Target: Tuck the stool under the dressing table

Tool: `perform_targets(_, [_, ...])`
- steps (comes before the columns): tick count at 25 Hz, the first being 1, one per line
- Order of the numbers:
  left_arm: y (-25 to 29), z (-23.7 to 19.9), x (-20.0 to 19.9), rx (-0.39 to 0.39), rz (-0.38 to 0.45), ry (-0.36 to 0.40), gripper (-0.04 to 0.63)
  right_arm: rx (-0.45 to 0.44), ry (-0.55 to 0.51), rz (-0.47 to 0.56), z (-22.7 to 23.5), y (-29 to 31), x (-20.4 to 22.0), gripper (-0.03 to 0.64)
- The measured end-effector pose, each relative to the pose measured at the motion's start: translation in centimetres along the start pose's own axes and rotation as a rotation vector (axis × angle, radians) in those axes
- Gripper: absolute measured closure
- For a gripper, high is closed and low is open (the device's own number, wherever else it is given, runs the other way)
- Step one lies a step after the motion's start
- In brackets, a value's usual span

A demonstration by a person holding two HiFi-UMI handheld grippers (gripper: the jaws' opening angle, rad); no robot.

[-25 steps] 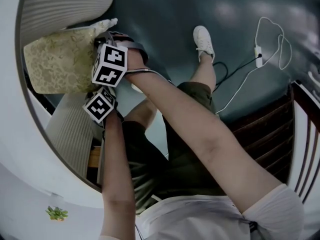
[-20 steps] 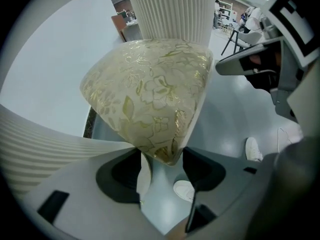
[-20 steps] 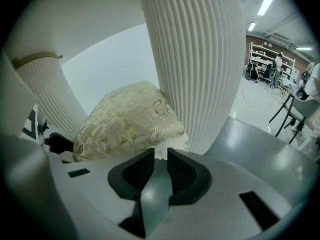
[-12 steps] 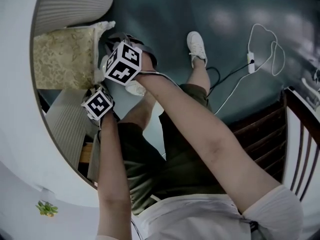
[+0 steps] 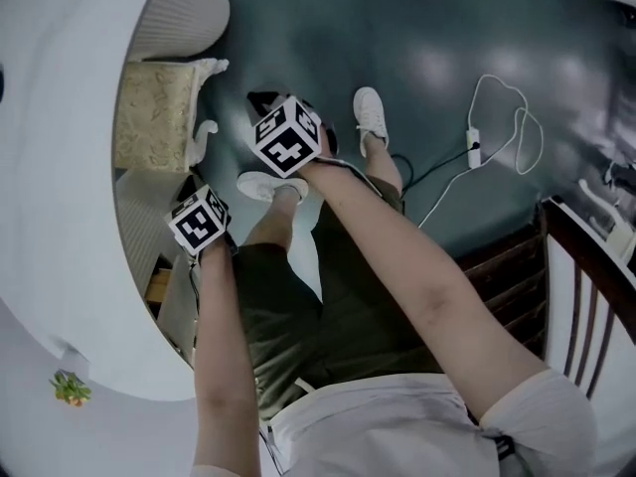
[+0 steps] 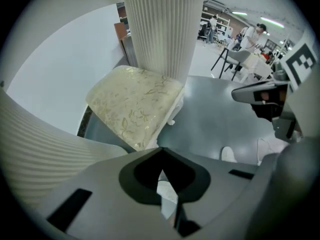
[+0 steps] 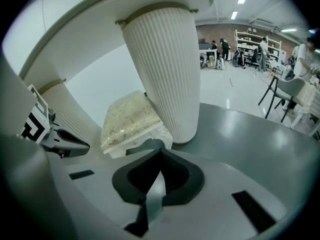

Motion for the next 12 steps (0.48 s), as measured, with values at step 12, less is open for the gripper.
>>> perform_targets(12, [-11.0, 6.8, -5.4, 0.173, 0.147, 0.012, 0.594, -0.068, -0.005, 0.075, 1.2, -12.9, -4.0, 0.607])
Point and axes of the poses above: the fingertips, and each gripper's own axes: y forward along the fingers, z to its right, x out of its underside, the point moved 4 cm from there along -y, backward along the fingers, and after that the axes turned 4 degrees about x, right-handed, at the moved point
